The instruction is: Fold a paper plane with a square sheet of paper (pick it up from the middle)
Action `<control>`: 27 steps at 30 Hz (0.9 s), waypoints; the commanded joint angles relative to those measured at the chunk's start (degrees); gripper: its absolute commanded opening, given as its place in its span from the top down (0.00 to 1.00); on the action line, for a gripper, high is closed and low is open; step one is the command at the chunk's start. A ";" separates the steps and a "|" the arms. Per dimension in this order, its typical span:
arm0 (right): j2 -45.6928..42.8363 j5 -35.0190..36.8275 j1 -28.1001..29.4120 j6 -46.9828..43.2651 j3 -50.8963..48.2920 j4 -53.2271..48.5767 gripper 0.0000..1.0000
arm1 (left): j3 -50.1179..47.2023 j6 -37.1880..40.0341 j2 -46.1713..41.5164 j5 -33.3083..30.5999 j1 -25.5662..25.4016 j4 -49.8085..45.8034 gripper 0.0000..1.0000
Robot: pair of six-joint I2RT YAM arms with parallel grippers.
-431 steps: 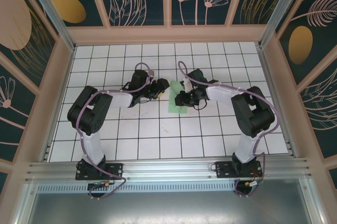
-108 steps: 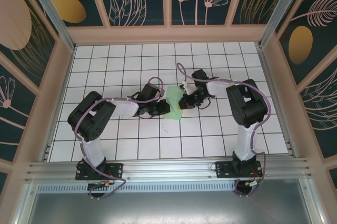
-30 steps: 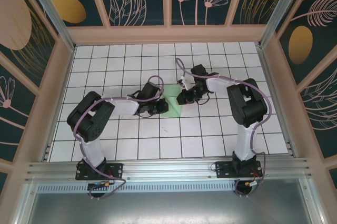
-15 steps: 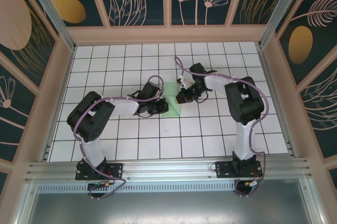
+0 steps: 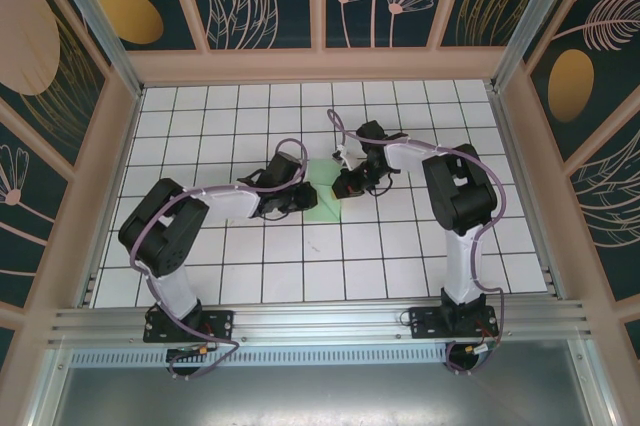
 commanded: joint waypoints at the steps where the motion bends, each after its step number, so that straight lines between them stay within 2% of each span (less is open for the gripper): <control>1: 1.51 -0.06 0.63 -0.63 1.60 -1.52 0.90 | -0.50 -0.47 -1.94 -1.81 0.32 -0.69 0.82; 6: 1.39 -0.02 0.96 -0.70 1.57 -1.52 0.90 | -2.71 -4.18 -4.84 -3.24 0.31 4.61 0.76; 9: 1.61 -0.18 1.03 -0.96 1.35 -1.52 0.90 | -2.62 -7.62 -4.20 -2.38 0.32 9.26 0.70; 13: 1.65 -0.72 0.98 -0.79 0.89 -0.93 0.90 | -1.61 -11.55 -1.18 -0.42 0.25 15.94 0.69; 20: 1.64 -0.66 0.88 -0.18 0.49 0.08 0.90 | 2.04 -11.93 1.88 -3.92 0.25 11.36 0.70; 27: 1.62 -1.25 0.80 -0.35 0.60 0.09 0.90 | 2.67 -12.56 4.74 -1.47 0.26 12.61 0.71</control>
